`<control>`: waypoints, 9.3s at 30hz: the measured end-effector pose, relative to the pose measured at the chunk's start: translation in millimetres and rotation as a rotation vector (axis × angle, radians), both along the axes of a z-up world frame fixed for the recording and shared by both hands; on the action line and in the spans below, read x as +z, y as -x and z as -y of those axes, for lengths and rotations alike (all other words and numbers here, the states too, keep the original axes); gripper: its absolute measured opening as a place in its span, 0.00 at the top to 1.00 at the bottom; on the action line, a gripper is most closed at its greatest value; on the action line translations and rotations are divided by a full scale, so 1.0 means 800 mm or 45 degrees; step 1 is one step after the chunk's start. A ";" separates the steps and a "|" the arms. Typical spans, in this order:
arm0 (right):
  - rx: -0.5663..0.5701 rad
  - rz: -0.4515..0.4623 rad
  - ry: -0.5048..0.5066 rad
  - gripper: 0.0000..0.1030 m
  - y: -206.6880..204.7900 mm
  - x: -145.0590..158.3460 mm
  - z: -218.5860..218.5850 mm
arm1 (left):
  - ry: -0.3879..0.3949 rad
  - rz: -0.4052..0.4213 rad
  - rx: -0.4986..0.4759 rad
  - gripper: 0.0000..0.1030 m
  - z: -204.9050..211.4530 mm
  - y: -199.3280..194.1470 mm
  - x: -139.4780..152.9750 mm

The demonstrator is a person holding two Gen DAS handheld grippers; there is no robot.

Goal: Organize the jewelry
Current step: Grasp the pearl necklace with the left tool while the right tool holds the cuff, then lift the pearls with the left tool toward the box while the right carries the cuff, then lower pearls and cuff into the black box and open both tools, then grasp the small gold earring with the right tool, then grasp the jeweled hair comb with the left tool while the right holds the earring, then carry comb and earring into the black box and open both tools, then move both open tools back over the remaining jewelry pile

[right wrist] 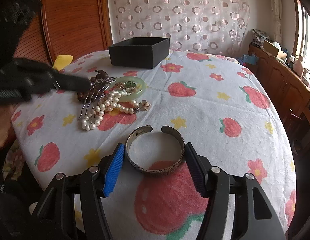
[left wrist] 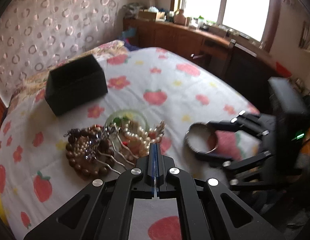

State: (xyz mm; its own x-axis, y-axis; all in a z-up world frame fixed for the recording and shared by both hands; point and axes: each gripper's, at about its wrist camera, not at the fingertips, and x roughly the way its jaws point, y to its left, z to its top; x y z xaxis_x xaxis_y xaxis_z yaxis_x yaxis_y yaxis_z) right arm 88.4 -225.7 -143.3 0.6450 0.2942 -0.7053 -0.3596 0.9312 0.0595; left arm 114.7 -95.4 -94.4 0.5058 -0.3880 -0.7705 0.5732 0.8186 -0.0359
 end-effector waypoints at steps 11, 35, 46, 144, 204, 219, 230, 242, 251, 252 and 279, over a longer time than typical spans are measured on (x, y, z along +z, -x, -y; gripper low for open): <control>0.002 -0.001 -0.001 0.38 0.000 -0.001 0.002 | -0.114 -0.075 -0.024 0.88 0.015 -0.023 -0.033; 0.017 0.017 0.035 0.38 -0.002 -0.004 -0.003 | 0.178 0.182 -0.031 0.94 -0.016 0.022 0.102; 0.046 0.034 -0.032 0.39 -0.002 0.012 -0.003 | 0.235 0.295 0.037 0.94 -0.043 0.014 0.158; 0.196 -0.111 0.091 0.80 -0.097 0.012 -0.029 | 0.238 0.136 0.444 0.13 -0.152 -0.001 0.008; 0.168 -0.030 -0.008 0.89 -0.064 0.019 -0.010 | 0.198 0.050 0.198 0.81 -0.090 -0.045 0.020; 0.211 0.085 0.005 0.89 -0.078 0.072 -0.025 | 0.204 0.186 0.303 0.81 -0.115 -0.085 0.067; 0.234 0.137 0.003 0.89 -0.148 0.109 -0.034 | 0.195 0.203 0.347 0.81 -0.122 -0.165 0.072; 0.279 0.137 -0.014 0.89 -0.231 0.118 -0.056 | 0.150 0.159 0.360 0.81 -0.119 -0.239 0.044; 0.317 0.101 -0.006 0.89 -0.275 0.100 -0.081 | 0.198 0.185 0.400 0.80 -0.145 -0.248 0.052; 0.321 0.098 -0.003 0.89 -0.279 0.099 -0.084 | 0.197 0.196 0.409 0.79 -0.149 -0.248 0.054; 0.247 0.130 0.017 0.66 -0.274 0.105 -0.081 | 0.193 0.204 0.480 0.36 -0.185 -0.158 0.038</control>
